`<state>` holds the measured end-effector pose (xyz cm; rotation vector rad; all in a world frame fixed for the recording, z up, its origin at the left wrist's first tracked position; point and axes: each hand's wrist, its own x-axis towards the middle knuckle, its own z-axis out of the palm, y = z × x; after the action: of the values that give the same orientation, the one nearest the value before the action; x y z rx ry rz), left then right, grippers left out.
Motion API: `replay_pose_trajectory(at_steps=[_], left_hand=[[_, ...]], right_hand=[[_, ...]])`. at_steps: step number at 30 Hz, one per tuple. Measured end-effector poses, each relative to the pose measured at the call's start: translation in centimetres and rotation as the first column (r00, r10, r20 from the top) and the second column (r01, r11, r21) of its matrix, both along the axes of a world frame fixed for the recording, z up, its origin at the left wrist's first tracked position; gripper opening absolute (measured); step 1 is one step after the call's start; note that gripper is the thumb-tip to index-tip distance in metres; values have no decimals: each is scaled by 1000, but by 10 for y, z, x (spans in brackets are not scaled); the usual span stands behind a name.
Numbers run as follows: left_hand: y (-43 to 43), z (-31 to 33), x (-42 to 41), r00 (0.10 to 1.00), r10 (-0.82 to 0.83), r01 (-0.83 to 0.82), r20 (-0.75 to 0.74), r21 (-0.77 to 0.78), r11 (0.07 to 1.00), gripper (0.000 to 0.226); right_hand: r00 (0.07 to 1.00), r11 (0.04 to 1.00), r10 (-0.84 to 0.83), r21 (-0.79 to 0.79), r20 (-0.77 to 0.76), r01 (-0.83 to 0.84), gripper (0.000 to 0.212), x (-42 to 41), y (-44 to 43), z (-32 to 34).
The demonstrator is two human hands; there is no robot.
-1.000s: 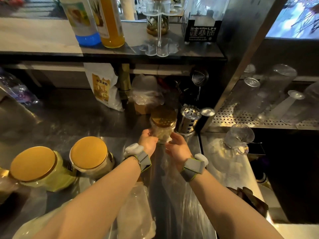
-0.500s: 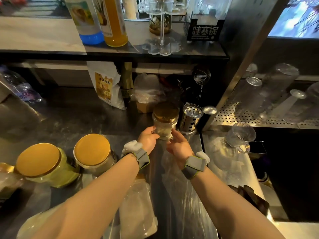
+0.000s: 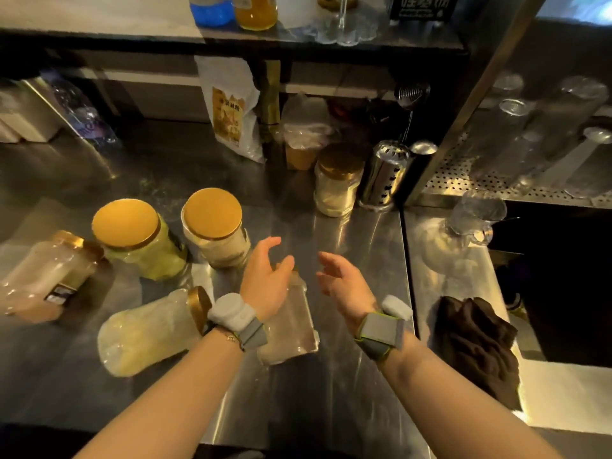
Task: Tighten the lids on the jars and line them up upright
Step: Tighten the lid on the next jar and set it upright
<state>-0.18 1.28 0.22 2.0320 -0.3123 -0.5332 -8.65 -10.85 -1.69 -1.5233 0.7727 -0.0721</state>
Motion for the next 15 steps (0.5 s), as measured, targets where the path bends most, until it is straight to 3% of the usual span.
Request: replay_pose_trajectory(at_steps=[4, 7, 11, 15], left_hand=[[31, -11, -27, 994, 106, -106, -18, 44, 993, 59], [43, -20, -33, 987, 155, -151, -42, 81, 985, 70], [56, -34, -39, 954, 201, -179, -224, 113, 977, 76], [64, -44, -39, 835, 254, -224, -488, 119, 967, 102]], right_hand=[[1000, 997, -11, 79, -23, 13, 49, -19, 30, -2], [994, 999, 43, 25, -100, -41, 54, -23, 37, -3], [966, 992, 106, -46, -235, -120, 48, -26, 46, -7], [954, 986, 144, -47, -263, -162, 34, -31, 56, -7]])
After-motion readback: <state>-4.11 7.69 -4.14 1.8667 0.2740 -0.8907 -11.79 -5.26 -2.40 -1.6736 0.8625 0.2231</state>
